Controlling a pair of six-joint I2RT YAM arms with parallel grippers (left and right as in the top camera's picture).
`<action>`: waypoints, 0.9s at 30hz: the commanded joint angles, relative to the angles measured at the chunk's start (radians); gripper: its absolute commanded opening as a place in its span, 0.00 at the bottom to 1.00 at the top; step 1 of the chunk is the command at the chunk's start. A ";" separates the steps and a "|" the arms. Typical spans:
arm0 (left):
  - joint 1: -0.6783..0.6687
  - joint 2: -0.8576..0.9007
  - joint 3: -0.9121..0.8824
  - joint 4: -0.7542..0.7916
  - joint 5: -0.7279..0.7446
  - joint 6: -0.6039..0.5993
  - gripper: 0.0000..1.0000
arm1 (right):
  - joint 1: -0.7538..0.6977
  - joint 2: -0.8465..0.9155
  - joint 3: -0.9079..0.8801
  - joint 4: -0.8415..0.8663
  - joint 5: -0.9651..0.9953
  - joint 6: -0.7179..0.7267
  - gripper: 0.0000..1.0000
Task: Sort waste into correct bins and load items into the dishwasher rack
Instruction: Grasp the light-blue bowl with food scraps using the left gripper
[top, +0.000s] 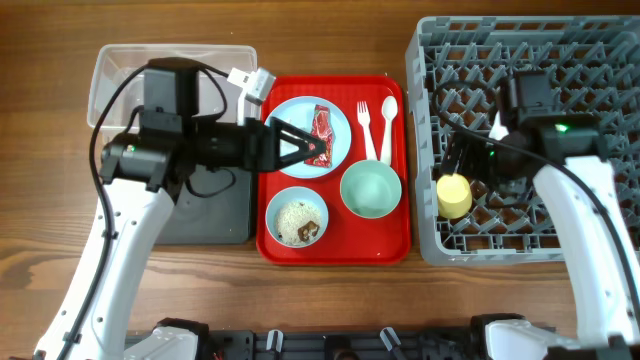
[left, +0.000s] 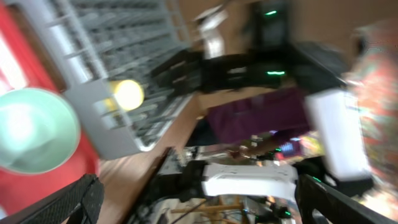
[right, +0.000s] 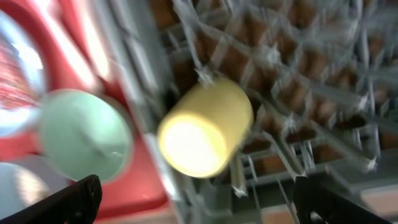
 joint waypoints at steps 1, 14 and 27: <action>-0.104 0.000 0.006 -0.068 -0.430 0.008 1.00 | -0.004 -0.170 0.090 0.091 -0.079 -0.040 1.00; -0.564 0.238 -0.070 -0.195 -1.305 -0.196 0.42 | -0.004 -0.423 0.089 0.149 -0.088 -0.040 1.00; -0.573 0.418 -0.072 -0.160 -1.277 -0.278 0.29 | -0.004 -0.352 0.089 0.111 -0.088 -0.040 1.00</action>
